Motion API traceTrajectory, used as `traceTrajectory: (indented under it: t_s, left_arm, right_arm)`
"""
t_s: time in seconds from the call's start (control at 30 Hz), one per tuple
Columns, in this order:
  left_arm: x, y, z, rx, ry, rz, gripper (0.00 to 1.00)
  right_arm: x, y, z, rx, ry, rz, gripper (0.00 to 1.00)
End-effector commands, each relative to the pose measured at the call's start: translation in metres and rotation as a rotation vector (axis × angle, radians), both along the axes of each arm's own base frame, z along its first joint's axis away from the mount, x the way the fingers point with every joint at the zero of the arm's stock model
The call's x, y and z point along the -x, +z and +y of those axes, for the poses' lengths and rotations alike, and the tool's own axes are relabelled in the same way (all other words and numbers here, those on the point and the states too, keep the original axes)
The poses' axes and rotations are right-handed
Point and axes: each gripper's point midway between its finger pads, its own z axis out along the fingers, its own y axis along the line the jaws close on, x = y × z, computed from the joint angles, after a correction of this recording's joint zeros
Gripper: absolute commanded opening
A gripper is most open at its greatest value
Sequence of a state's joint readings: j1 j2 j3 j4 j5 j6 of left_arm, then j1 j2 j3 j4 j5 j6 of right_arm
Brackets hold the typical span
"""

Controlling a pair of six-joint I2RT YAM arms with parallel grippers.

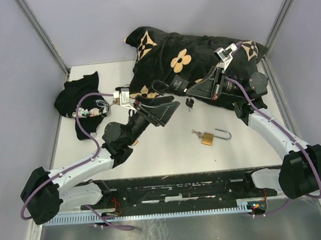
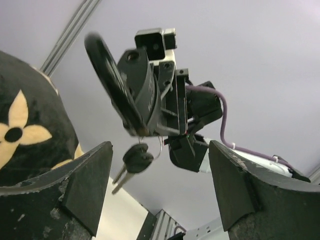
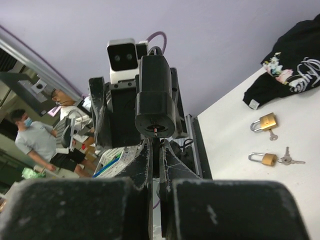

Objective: Lock with the key
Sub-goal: Lock the lock.

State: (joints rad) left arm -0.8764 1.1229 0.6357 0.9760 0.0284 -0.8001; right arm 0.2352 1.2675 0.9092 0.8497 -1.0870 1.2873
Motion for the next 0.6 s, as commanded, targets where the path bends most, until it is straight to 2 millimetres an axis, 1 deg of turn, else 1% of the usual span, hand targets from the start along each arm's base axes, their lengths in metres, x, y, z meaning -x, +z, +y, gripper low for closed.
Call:
traceTrajectory:
  t_s: [0.0, 0.1, 0.23, 0.3, 0.33, 0.4, 0.47, 0.57]
  left_arm:
    - [0.002, 0.049, 0.010, 0.094, 0.041, -0.127, 0.82]
    - [-0.005, 0.050, 0.016, 0.107, 0.083, -0.100, 0.73]
    - [-0.013, 0.050, 0.018, 0.107, 0.115, -0.081, 0.70]
    - [-0.015, 0.049, 0.017, 0.109, 0.121, -0.074, 0.66]
    - [-0.017, 0.049, 0.016, 0.108, 0.126, -0.071, 0.58]
    - [-0.017, 0.049, 0.015, 0.106, 0.121, -0.074, 0.55]
    - [-0.017, 0.048, 0.010, 0.097, 0.105, -0.083, 0.50]
    - [-0.014, 0.046, 0.001, 0.073, 0.066, -0.102, 0.28]
  right_arm:
    - [0.028, 0.045, 0.002, -0.056, 0.055, -0.194, 0.02]
    - [0.032, 0.042, 0.005, -0.043, 0.076, -0.205, 0.02]
    - [0.038, 0.041, 0.010, -0.037, 0.101, -0.215, 0.02]
    - [0.039, 0.040, 0.010, -0.032, 0.108, -0.219, 0.02]
    - [0.039, 0.039, 0.011, -0.029, 0.109, -0.219, 0.02]
    - [0.039, 0.037, 0.012, -0.024, 0.111, -0.217, 0.02]
    - [0.039, 0.035, 0.012, -0.020, 0.113, -0.213, 0.02]
    - [0.038, 0.035, 0.012, -0.019, 0.108, -0.211, 0.02]
